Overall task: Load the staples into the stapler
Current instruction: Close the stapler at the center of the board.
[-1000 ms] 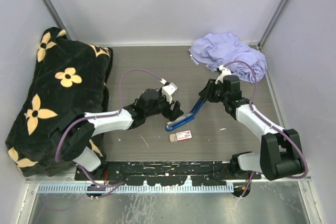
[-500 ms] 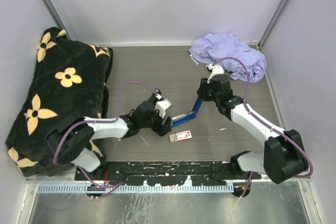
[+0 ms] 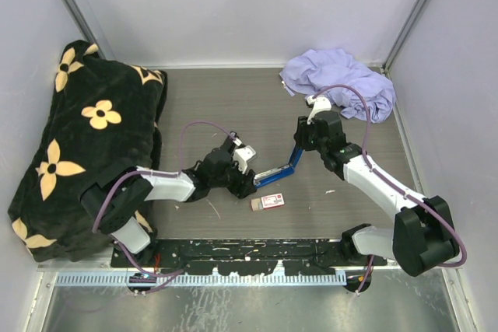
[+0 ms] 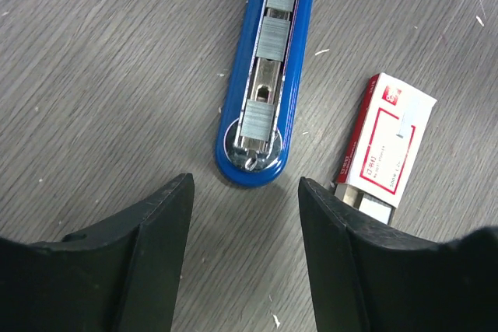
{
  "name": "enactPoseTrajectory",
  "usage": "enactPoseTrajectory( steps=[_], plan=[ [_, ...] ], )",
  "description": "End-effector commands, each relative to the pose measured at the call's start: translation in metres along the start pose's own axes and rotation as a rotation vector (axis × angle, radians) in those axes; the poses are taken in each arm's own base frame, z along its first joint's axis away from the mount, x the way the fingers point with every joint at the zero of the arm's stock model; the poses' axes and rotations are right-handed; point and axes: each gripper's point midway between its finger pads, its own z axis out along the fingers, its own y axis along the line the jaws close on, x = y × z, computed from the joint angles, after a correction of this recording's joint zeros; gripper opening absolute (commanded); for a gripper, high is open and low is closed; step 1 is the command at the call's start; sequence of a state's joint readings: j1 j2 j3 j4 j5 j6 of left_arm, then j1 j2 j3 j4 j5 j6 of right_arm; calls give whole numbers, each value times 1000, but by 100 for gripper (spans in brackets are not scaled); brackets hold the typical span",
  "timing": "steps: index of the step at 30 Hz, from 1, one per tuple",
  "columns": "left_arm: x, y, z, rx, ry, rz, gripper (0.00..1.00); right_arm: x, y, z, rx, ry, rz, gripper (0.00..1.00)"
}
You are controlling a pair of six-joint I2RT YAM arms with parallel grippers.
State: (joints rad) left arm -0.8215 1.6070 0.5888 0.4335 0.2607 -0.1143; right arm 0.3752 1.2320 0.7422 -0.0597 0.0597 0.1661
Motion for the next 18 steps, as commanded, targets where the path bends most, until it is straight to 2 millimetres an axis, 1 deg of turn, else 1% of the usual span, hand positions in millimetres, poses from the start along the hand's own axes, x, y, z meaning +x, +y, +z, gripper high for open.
enactPoseTrajectory(
  steps=[1, 2, 4, 10, 12, 15, 18],
  plan=[
    [-31, -7, 9, 58, -79, 45, 57, -16, 4, -7, 0, -60, -49, 13],
    [-32, -7, 11, 61, -83, 48, 57, -15, 5, -7, 5, -57, -53, 13],
    [-34, -7, 13, 67, -85, 51, 51, -14, 4, -8, 21, -54, -63, 13],
    [-34, -10, 18, 91, -84, 51, 34, -12, 13, -9, 49, -48, -95, 14],
    [-33, -10, 19, 91, -82, 55, 29, -12, 13, -13, 87, -60, -105, 16],
    [-32, -10, 20, 87, -80, 60, 25, -13, 25, -20, 83, -78, -112, 18],
    [-32, -11, 21, 77, -77, 75, 23, -9, 36, -23, 73, -79, -111, 21]
  ],
)
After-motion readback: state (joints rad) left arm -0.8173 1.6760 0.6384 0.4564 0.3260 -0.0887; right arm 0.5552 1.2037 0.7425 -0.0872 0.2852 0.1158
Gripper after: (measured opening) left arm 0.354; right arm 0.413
